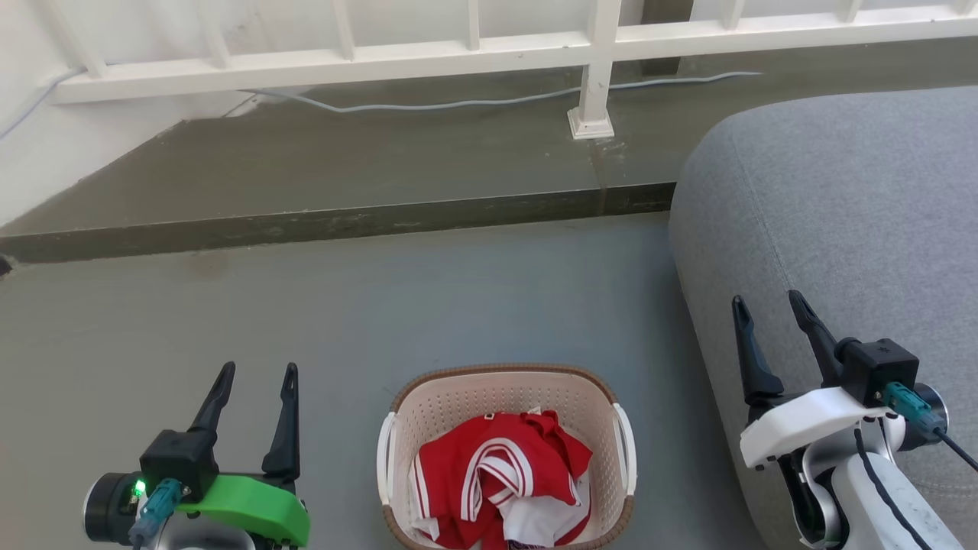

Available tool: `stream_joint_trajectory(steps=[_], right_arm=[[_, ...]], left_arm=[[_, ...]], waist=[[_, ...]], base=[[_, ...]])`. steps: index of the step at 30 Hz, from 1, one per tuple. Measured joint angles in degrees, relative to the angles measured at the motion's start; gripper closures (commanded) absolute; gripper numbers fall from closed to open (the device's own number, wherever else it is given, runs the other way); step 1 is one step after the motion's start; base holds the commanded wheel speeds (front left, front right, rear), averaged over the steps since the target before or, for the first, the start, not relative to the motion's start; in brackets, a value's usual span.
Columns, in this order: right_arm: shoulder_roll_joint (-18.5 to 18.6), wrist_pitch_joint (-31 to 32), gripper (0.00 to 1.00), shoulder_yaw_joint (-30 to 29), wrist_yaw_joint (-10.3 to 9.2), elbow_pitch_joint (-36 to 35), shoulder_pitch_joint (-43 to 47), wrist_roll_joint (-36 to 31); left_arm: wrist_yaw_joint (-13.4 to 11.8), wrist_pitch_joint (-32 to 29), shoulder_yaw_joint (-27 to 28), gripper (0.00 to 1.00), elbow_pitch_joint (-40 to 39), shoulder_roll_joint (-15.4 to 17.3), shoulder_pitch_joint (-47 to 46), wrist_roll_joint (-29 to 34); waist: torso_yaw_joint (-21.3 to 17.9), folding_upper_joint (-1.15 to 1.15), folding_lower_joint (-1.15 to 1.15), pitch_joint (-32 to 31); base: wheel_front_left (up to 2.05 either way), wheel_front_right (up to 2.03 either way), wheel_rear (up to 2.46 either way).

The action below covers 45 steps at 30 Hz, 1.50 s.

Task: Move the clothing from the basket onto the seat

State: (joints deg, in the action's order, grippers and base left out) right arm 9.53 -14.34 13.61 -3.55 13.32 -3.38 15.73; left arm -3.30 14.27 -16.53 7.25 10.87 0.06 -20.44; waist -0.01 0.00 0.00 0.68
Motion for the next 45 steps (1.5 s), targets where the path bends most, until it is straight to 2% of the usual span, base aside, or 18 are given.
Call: stream_joint_trajectory(steps=[16, 26, 45], right_arm=[[-0.30, -0.01, 0.00, 0.04, 0.52, -3.27, -2.58, -0.68], [-1.01, -0.02, 0.00, -0.14, 0.69, -7.15, -6.90, -1.25], [-4.11, -0.10, 0.00, -0.01, 1.54, -13.92, -14.82, -2.10]], left_arm=[[0.35, -0.10, -1.78, 0.00, -0.69, -0.02, -2.04, 0.53], [2.86, -1.93, -5.64, 0.00, 0.22, -0.76, -6.91, 1.53], [7.15, -7.46, -11.63, 0.00, 8.17, -1.02, -19.18, 6.16]], waist=[[-1.48, 0.00, 0.00, 6.09], [-3.09, 0.00, 0.00, 13.08], [-8.77, 0.00, 0.00, 27.94]], base=[[0.00, 0.00, 0.00], [0.00, 0.00, 0.00], [0.00, 0.00, 0.00]])
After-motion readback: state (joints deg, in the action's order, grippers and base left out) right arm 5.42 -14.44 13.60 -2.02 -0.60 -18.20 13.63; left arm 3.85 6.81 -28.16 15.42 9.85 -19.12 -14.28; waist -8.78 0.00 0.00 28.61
